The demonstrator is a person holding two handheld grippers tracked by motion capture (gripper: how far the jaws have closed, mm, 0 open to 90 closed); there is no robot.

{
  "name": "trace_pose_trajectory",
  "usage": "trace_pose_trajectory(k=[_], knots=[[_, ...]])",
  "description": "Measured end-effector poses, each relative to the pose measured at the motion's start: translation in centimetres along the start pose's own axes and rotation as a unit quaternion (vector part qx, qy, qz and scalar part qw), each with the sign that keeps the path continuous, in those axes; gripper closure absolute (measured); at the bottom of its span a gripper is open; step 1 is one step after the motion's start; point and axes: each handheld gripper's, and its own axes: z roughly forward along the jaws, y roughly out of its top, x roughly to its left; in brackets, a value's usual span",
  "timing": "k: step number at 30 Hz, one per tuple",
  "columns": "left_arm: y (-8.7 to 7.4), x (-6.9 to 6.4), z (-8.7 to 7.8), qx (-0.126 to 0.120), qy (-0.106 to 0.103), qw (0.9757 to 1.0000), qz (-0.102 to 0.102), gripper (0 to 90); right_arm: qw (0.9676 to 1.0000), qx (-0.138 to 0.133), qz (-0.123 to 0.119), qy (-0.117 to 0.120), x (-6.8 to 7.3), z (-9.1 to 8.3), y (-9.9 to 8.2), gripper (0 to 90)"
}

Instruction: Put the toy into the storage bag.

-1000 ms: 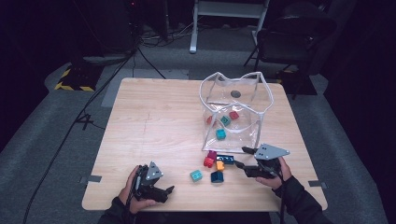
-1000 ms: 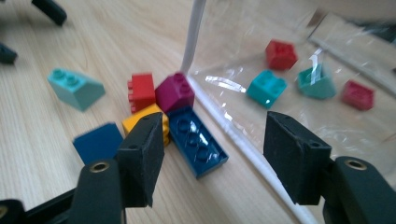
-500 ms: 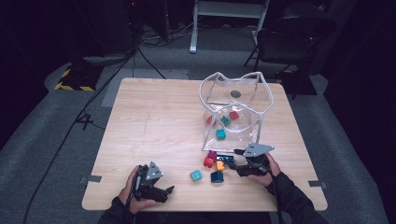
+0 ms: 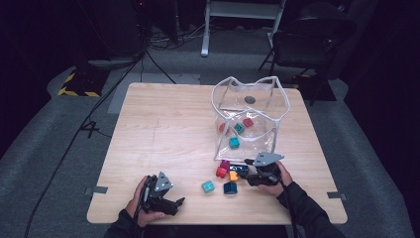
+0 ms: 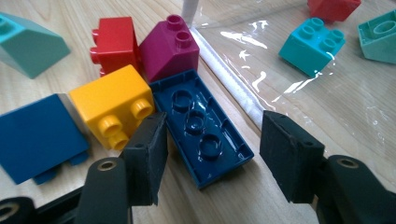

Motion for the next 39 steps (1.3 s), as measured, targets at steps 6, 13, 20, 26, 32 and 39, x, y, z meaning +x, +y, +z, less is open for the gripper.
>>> trace_pose_trajectory(k=[6, 13, 20, 26, 32, 39], knots=[[0.0, 0.0, 0.0, 0.000, 0.000, 1.0000, 0.000, 5.1, 1.0000, 0.003, 0.003, 0.003, 0.0, 0.2, -0.1, 47.8], [0.0, 0.0, 0.0, -0.001, 0.001, 1.0000, 0.000, 5.2, 1.0000, -0.002, 0.003, 0.000, 0.2, -0.2, -0.4, 58.8], [0.0, 0.0, 0.0, -0.001, 0.001, 1.0000, 0.000, 5.2, 1.0000, -0.004, -0.002, -0.001, 0.4, -0.9, -1.0, 59.4], [0.0, 0.0, 0.0, -0.001, 0.001, 1.0000, 0.000, 5.2, 0.9998, -0.005, -0.016, -0.008, 1.0, -1.8, -1.6, 59.6], [0.0, 0.0, 0.0, -0.001, 0.001, 1.0000, 0.000, 5.2, 0.9999, -0.010, -0.010, -0.007, 1.1, -2.8, -1.8, 59.7], [0.0, 0.0, 0.0, 0.000, 0.001, 1.0000, 0.000, 5.2, 0.9991, -0.034, -0.001, -0.025, 0.6, -4.9, -1.9, 59.7]])
